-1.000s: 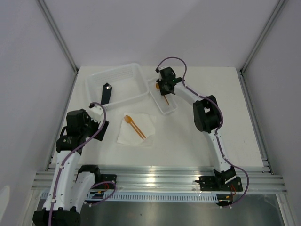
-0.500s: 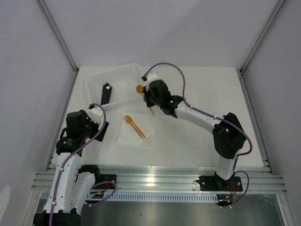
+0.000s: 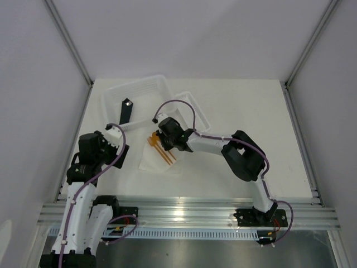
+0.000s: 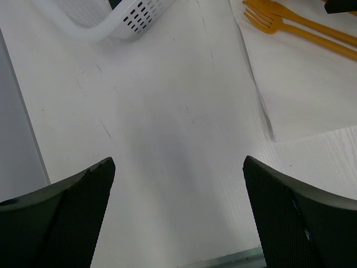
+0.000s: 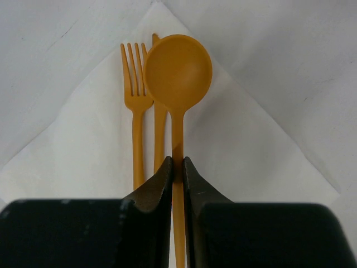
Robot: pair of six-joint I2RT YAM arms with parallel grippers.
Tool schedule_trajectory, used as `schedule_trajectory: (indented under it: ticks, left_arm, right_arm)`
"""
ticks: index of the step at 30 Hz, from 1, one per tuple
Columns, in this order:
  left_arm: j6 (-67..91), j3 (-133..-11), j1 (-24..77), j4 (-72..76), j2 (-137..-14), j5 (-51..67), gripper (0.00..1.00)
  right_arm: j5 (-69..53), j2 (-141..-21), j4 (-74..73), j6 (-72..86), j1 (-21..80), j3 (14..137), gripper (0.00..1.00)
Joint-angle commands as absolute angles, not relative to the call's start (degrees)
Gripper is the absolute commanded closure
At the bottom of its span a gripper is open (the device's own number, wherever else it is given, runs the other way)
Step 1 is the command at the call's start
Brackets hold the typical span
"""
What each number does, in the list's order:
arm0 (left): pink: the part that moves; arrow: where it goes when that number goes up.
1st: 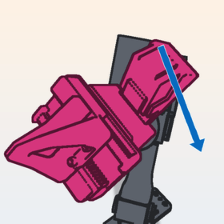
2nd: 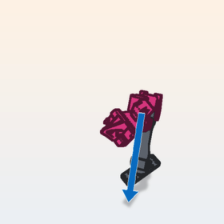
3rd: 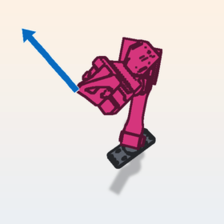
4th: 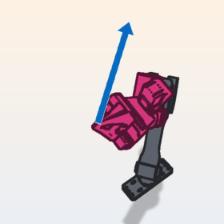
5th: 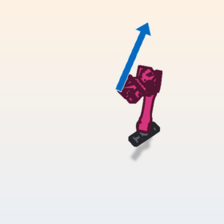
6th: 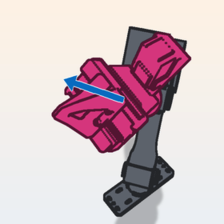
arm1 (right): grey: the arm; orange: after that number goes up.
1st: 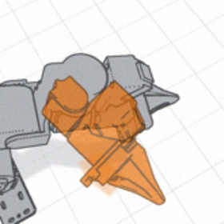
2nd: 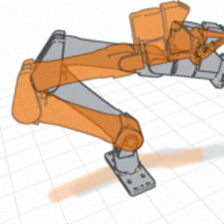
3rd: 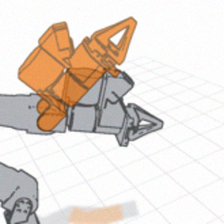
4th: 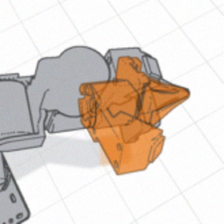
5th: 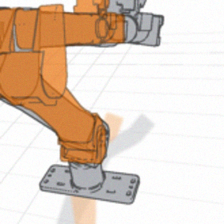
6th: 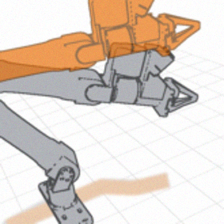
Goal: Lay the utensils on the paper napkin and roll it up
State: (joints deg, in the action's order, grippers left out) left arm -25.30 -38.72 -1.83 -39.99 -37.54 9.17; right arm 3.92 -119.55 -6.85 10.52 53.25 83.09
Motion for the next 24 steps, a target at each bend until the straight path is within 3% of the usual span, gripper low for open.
schedule_trajectory:
  ticks: [1,24]
  left_arm:
    - [-24.6,-38.4,-1.5,-38.8,-37.3,9.1,0.01]
    - [-24.6,-38.3,-1.5,-38.8,-37.2,8.7,0.00]
  right_arm:
    - [5.2,-120.6,-6.9,9.7,53.3,86.7,1.00]
    - [4.0,-123.4,-8.3,16.2,52.6,87.7,1.00]
